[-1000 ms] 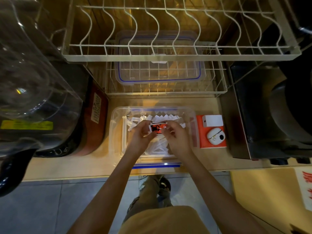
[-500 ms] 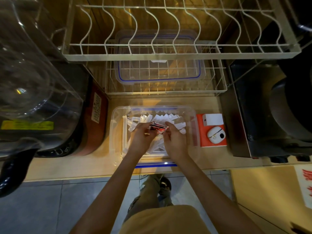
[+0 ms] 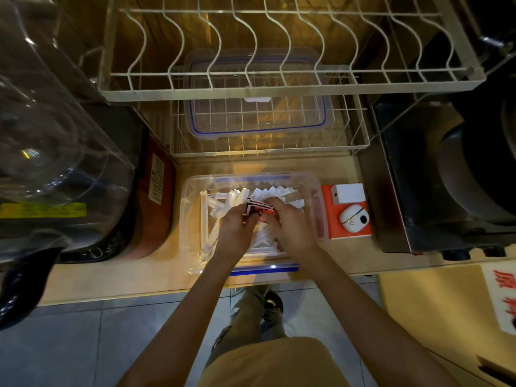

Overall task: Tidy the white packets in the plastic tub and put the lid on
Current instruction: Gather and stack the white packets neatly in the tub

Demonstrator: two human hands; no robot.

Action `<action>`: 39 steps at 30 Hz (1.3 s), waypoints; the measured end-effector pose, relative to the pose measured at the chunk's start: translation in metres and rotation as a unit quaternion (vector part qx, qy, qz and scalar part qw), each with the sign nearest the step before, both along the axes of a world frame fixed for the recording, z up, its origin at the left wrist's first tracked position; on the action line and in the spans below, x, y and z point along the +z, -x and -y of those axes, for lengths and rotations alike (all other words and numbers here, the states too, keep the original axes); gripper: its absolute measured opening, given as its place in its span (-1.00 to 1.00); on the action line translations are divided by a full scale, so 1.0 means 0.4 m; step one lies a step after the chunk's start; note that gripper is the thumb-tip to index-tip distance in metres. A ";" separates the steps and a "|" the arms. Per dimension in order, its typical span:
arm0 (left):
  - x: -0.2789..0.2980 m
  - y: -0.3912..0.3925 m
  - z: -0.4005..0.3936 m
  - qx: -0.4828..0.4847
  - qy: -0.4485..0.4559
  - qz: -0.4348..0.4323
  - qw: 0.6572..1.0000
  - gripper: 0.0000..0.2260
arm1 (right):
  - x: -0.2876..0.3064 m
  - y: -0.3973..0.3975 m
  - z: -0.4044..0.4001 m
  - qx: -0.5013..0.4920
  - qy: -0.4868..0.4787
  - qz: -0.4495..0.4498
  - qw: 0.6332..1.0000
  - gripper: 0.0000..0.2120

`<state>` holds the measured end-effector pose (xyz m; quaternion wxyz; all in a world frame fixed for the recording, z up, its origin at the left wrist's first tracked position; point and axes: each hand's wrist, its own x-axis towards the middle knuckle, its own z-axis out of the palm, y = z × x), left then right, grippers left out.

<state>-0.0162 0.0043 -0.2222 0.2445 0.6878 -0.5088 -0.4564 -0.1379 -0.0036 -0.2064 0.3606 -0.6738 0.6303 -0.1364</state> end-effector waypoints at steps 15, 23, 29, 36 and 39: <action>0.006 0.116 0.025 -0.485 0.042 0.180 0.855 -0.79 | 0.107 0.170 -0.012 -0.376 -0.149 0.303 0.863 -0.78; 0.000 0.139 0.031 -0.512 0.024 0.190 0.837 -0.78 | 0.089 0.175 -0.021 -0.293 -0.138 0.240 0.915 -0.78; -0.010 0.078 0.017 -0.496 0.033 0.216 0.840 -0.86 | 0.115 0.165 -0.001 -0.097 -0.118 0.052 0.987 -0.76; -0.017 0.023 0.027 -0.461 0.025 0.243 0.853 -0.89 | 0.092 0.073 0.019 0.098 -0.170 -0.151 0.969 -0.80; -0.020 0.022 0.019 -0.444 0.016 0.243 0.862 -0.88 | 0.059 0.049 0.023 0.085 -0.223 -0.171 0.956 -0.75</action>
